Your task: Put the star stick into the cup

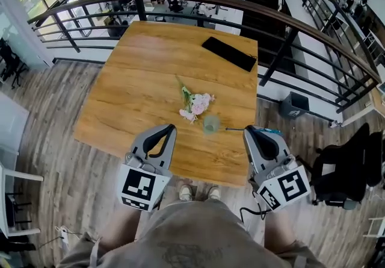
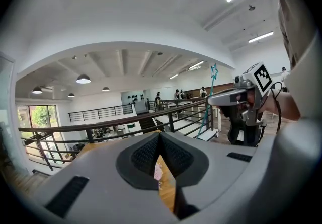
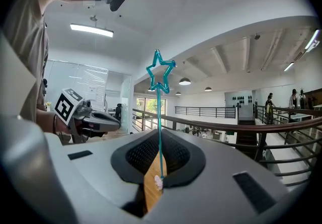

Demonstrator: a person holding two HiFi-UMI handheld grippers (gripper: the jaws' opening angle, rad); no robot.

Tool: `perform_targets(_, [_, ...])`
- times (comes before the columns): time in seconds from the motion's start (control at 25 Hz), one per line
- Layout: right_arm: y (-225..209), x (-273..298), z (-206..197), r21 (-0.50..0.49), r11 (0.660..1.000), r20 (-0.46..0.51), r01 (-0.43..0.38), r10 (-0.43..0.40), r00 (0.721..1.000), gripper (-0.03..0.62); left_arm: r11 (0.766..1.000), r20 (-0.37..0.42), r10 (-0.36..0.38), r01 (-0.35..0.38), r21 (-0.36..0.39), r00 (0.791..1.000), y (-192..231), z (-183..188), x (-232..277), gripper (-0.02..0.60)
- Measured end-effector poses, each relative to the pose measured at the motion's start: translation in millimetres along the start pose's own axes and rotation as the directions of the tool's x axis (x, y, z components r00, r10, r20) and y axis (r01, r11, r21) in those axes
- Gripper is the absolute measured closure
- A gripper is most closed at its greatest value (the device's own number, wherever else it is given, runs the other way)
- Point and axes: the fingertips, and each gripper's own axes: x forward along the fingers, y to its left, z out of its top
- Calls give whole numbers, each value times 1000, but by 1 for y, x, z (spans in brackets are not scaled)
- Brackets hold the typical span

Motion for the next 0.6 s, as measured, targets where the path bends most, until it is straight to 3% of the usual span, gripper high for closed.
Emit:
perform_targets(0.36, [-30,10,8,-6,1000,11,-25,25,1000,553,1000,-22,19,-19,14,1000,-11,5,24,565])
perform_targets(0.6, [-46,31,35,-69,997,53,-45,48,997,553,998,13,44,-44,43,999,1,26,43,565])
